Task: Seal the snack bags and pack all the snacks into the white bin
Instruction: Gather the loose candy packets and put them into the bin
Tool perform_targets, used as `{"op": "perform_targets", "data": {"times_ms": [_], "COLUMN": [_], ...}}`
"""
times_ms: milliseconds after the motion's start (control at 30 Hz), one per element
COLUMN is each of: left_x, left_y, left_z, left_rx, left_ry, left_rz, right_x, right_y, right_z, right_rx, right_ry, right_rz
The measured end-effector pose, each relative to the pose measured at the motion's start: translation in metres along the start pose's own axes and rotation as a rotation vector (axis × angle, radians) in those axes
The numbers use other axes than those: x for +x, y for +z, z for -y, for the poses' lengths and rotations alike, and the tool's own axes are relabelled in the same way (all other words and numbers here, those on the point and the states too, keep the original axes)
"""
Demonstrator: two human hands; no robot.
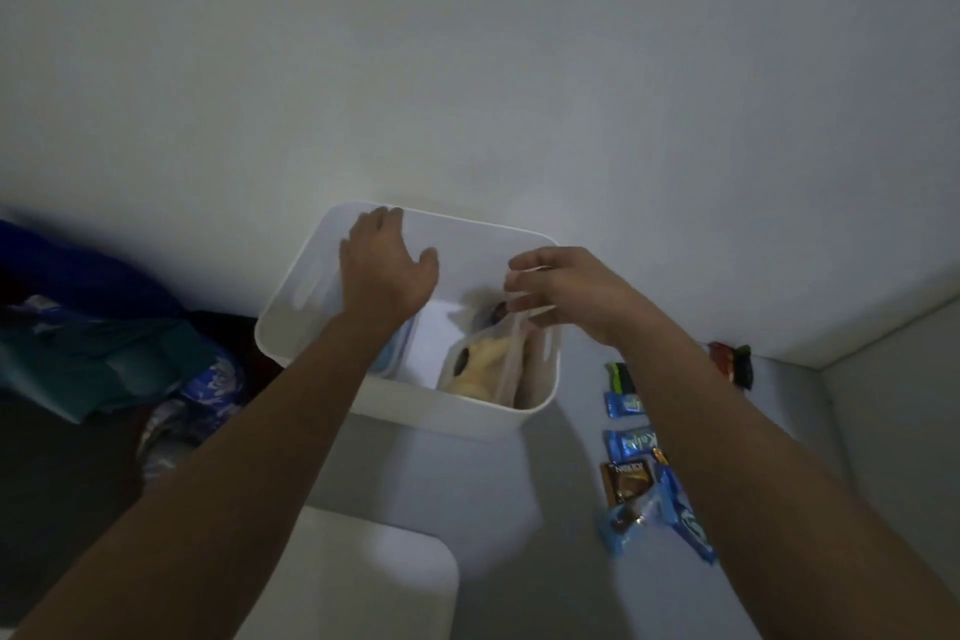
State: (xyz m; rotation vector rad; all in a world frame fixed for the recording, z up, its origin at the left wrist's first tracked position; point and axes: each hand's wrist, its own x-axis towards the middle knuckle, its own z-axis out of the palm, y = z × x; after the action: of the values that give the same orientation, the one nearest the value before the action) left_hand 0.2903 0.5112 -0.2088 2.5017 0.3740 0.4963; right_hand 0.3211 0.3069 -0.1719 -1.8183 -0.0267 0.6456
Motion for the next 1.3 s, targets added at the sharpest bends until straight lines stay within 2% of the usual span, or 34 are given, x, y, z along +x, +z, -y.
{"op": "perform_targets", "data": {"times_ms": [200,367,467,567,700,767,833,933,1033,1167,1300], "left_x": [-0.060,-0.125,-0.169,-0.207,-0.241,-0.251,-0.257,-0.259,-0.261,-0.260,-0.255], "left_y": [0.039,0.091,0.126,0.166,0.207,0.218,0.228,0.238,0.242,0.247,0.251], "left_z": [-0.102,-0.147,-0.151,-0.139,-0.117,-0.109,-0.103,-0.093,-0.086,-0.085,-0.092], "left_rx": [-0.269,-0.225,-0.189,-0.108,0.097,0.198,0.262,0.292,0.288,0.231,0.307], "left_ry": [0.317,0.513,0.519,0.498,0.437,0.378,0.347,0.355,0.394,0.481,0.452], "left_rz": [0.018,0.150,0.288,0.379,0.607,0.692,0.700,0.664,0.616,0.440,0.423], "right_x": [-0.047,-0.084,-0.101,-0.112,-0.125,-0.124,-0.120,-0.116,-0.118,-0.120,-0.119], "right_y": [-0.088,-0.136,-0.152,-0.160,-0.157,-0.154,-0.152,-0.150,-0.151,-0.150,-0.151], "right_z": [-0.057,-0.122,-0.164,-0.208,-0.269,-0.299,-0.320,-0.336,-0.345,-0.357,-0.364], "right_rx": [-0.034,-0.014,-0.038,-0.274,-0.618,-0.747,-0.860,-0.979,-1.050,-1.051,-1.017], "right_ry": [0.042,0.162,0.231,0.262,0.072,0.041,0.123,0.098,-0.051,-0.193,-0.210], "right_rz": [-0.175,-0.239,-0.281,-0.342,-0.286,-0.230,-0.181,-0.163,-0.313,-0.458,-0.502]}}
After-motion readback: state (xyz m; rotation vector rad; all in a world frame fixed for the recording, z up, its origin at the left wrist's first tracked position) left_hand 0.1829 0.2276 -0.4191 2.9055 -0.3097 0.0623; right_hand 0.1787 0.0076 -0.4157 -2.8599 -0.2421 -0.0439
